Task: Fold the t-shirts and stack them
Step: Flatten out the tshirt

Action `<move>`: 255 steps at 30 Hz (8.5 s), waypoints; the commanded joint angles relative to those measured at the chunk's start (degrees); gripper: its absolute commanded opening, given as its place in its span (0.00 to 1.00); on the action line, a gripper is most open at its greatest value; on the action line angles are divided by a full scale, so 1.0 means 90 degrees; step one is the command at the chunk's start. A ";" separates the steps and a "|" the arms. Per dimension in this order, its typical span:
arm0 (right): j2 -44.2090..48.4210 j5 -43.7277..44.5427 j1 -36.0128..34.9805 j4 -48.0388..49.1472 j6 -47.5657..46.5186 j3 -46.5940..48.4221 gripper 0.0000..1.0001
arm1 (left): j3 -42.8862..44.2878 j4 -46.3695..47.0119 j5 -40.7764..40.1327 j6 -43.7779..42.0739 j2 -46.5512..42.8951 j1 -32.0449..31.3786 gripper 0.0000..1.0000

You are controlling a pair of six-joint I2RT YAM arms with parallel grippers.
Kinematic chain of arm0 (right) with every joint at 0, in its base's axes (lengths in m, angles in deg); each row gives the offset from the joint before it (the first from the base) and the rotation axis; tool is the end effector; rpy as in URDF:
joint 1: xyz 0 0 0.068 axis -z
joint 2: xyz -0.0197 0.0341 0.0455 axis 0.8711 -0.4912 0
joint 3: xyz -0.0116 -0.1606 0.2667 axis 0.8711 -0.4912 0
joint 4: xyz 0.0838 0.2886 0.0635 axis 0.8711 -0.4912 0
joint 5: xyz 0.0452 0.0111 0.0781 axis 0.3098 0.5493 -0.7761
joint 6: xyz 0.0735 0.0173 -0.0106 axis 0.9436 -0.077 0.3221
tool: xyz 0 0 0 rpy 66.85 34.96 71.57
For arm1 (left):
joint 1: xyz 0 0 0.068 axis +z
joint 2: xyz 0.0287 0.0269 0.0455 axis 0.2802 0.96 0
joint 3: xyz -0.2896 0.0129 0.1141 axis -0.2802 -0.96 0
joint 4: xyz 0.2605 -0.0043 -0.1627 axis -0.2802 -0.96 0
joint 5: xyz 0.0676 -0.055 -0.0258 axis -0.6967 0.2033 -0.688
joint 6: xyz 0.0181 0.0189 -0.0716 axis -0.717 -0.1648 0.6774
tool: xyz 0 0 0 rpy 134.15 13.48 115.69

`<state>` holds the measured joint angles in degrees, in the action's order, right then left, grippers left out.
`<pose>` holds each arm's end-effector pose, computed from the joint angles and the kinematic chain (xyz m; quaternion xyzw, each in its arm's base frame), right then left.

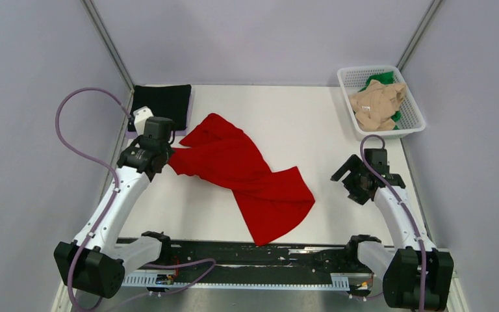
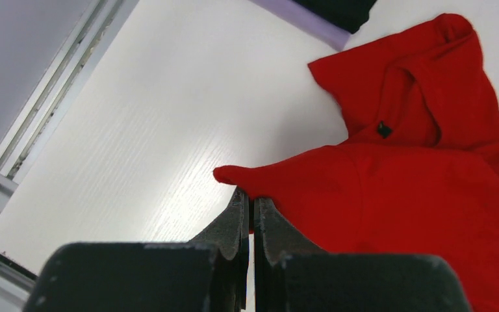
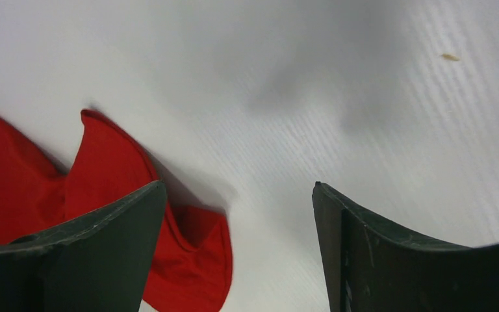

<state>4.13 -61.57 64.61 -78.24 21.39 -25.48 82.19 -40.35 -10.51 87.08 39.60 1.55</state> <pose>0.2191 -0.0128 0.2011 0.3514 0.9007 0.0953 0.2369 0.2632 -0.0341 0.3411 -0.2697 0.8513 0.0652 0.4452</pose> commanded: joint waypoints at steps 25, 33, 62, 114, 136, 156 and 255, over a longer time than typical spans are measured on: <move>-0.4746 0.1413 -0.3510 0.1968 -0.0863 0.2474 0.57 | -0.0667 0.0385 0.0460 0.0040 -0.0127 0.0206 0.00; -0.5171 0.2499 -0.4034 0.1355 -0.0204 0.2487 0.24 | -0.0732 0.0457 0.0536 0.0060 -0.0162 0.0205 0.00; 0.0112 0.3903 -0.3759 0.2610 -0.2959 0.4063 0.00 | 0.3044 0.2010 0.1786 -0.1551 -0.1265 0.0200 0.00; -0.3848 0.2150 -0.1099 0.3781 -0.2551 0.4174 1.00 | 0.5551 0.2565 0.2438 -0.2121 0.6579 0.0160 1.00; -0.2375 0.0084 -0.1734 0.3381 -0.1445 0.1669 1.00 | 0.2772 0.3949 0.5052 0.0437 0.5791 -0.0184 1.00; -0.3821 0.0613 -0.1727 0.3352 -0.1652 0.1675 1.00 | 0.3703 0.4347 0.4946 0.1037 0.7242 -0.0477 1.00; -0.2909 0.0230 -0.1693 0.2106 -0.0937 0.1180 1.00 | 0.5535 0.3585 0.5026 -0.0204 0.7436 -0.1313 1.00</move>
<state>-24.35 -60.39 49.38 -60.69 13.78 -16.24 132.07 -6.78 34.76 90.71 111.62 -9.97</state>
